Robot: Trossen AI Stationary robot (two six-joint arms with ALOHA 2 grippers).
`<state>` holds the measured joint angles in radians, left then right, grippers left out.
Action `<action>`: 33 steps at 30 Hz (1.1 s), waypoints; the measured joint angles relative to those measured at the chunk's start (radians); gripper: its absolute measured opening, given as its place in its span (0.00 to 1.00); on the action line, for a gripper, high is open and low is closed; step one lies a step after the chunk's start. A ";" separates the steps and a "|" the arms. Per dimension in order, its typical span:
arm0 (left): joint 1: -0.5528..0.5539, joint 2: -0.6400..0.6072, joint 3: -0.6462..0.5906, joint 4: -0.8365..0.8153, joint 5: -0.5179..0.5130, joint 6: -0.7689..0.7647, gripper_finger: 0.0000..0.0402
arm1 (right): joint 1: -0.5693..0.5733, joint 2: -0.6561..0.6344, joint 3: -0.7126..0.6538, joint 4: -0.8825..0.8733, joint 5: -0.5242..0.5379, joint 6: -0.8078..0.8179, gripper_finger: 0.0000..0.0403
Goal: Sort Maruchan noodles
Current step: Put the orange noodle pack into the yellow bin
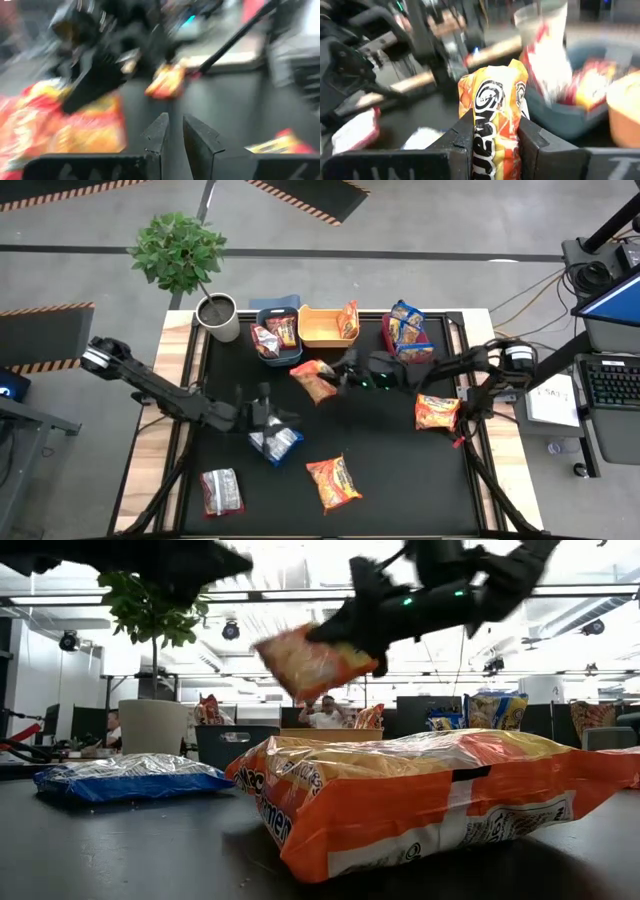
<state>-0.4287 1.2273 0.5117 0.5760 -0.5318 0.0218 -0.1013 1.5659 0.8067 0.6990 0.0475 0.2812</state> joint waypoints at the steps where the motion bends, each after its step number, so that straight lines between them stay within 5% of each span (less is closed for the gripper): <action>1: -0.001 -0.002 -0.015 0.068 0.064 0.041 0.10 | 0.014 -0.012 -0.037 0.087 0.017 -0.028 0.19; 4: 0.002 0.007 -0.063 0.279 0.182 0.103 0.10 | 0.059 -0.026 -0.139 0.336 0.040 -0.112 0.19; 9: 0.024 0.041 -0.140 0.475 0.153 0.075 0.10 | 0.150 -0.026 -0.217 0.571 0.095 -0.285 0.19; 18: 0.078 0.135 -0.165 0.636 0.145 -0.034 0.32 | 0.226 -0.011 -0.154 0.583 0.116 -0.443 0.19; 23: 0.080 0.185 -0.170 0.693 0.000 -0.035 0.50 | 0.244 0.001 -0.119 0.568 0.107 -0.484 0.19; 26: 0.081 0.213 -0.170 0.717 -0.002 -0.039 0.57 | 0.246 0.002 -0.112 0.555 0.106 -0.487 0.19; 33: 0.084 0.313 -0.131 0.807 0.003 -0.015 0.61 | 0.245 0.021 -0.110 0.564 0.109 -0.502 0.19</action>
<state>-0.3443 1.5408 0.3805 1.3830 -0.5285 0.0070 0.1440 1.5868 0.6968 1.2625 0.1561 -0.2212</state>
